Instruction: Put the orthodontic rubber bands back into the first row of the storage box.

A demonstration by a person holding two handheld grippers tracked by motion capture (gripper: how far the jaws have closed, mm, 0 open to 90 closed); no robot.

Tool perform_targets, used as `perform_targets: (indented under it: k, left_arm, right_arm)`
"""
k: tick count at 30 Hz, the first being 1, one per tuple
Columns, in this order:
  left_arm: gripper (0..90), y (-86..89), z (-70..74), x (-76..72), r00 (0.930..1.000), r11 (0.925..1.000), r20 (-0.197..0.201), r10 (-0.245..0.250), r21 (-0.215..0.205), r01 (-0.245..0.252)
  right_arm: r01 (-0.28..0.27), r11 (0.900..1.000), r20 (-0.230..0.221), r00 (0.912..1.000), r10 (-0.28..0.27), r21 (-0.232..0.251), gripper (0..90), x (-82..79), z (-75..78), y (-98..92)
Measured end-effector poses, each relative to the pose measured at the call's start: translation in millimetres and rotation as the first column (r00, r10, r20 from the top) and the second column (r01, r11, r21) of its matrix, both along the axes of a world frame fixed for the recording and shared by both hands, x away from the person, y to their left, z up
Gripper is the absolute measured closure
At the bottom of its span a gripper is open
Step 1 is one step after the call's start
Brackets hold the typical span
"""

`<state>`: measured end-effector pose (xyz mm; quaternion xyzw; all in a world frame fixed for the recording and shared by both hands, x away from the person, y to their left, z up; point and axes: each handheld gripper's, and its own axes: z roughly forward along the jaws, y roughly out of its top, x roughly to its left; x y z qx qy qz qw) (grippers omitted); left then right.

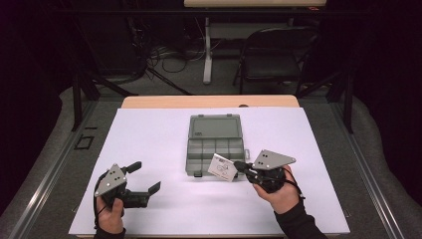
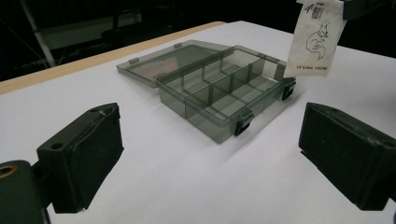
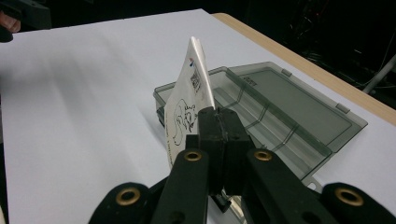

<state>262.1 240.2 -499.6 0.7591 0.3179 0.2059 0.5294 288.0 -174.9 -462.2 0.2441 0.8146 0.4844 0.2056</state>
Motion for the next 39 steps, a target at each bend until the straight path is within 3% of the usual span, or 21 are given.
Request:
perform_targets:
  k: [6,26,39]
  left_arm:
    - [6.3,0.4,0.0,-0.1,1.0000,1.0000,0.003,-0.001,-0.003,0.001]
    - [6.3,1.0,0.0,0.2,1.0000,1.0000,0.000,0.002,-0.008,-0.002]
    - [6.3,0.4,-0.9,1.5,1.0000,1.0000,-0.003,-0.002,-0.004,0.002]
  right_arm:
    - [0.012,1.000,0.008,0.9999,-0.012,-0.011,90.0,9.9,6.1,-0.7]
    - [0.053,0.997,-0.011,0.9985,-0.054,-0.061,90.0,72.4,23.4,8.1]
    - [0.074,0.995,-0.035,0.9965,-0.076,-0.068,90.0,94.2,22.9,11.8]
